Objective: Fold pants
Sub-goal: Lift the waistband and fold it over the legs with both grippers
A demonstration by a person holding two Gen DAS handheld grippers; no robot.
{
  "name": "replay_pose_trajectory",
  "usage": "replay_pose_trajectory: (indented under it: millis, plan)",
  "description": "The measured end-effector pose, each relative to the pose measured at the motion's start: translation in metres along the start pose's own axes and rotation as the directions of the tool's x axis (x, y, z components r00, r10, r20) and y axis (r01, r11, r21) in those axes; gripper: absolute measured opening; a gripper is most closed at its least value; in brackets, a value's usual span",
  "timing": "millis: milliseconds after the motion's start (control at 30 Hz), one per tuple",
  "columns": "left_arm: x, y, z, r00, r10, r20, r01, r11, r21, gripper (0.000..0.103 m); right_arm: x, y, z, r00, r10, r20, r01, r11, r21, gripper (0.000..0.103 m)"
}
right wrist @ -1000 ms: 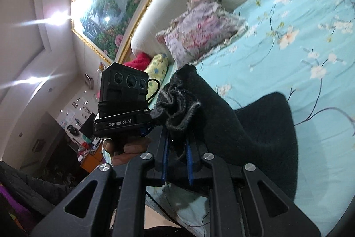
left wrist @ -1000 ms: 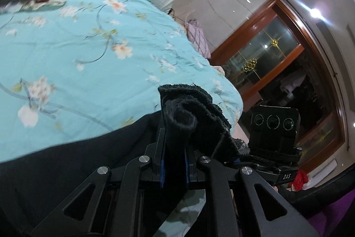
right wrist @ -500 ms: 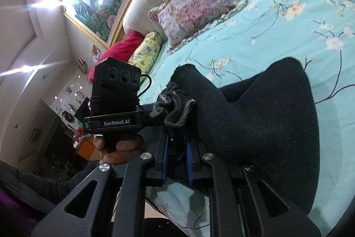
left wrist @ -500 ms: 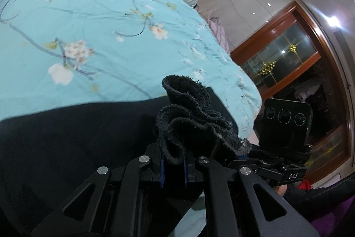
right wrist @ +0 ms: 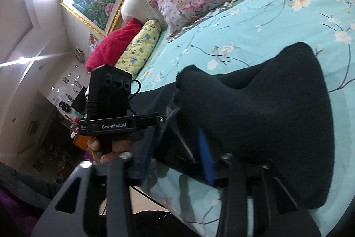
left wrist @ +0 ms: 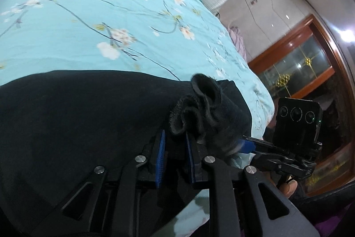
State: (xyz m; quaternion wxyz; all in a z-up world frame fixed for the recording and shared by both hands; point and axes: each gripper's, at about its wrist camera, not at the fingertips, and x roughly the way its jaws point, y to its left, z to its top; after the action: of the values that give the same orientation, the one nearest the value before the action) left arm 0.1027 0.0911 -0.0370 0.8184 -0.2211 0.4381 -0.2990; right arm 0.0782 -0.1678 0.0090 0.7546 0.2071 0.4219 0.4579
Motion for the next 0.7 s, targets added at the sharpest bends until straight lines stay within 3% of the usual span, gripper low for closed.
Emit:
replay_pose_trajectory:
  millis: [167,533,700]
  plan:
    - [-0.025,0.004,-0.014,0.998,0.025,0.055,-0.023,0.999,-0.032,0.03,0.004,0.01,0.001,1.0,0.006,-0.013,-0.006,1.0,-0.012,0.053]
    - [-0.072,0.02,-0.043,0.986,0.061,0.154,-0.038,0.988,-0.153,0.03,0.009,0.036,0.011,0.999,0.042,-0.002,-0.042,0.997,-0.058,0.053]
    - [-0.102,0.026,-0.058,0.968,0.136,0.211,-0.094,0.976,-0.197,0.03,0.015,0.045,0.014,0.999,0.051,-0.016,-0.053,0.995,-0.085,0.053]
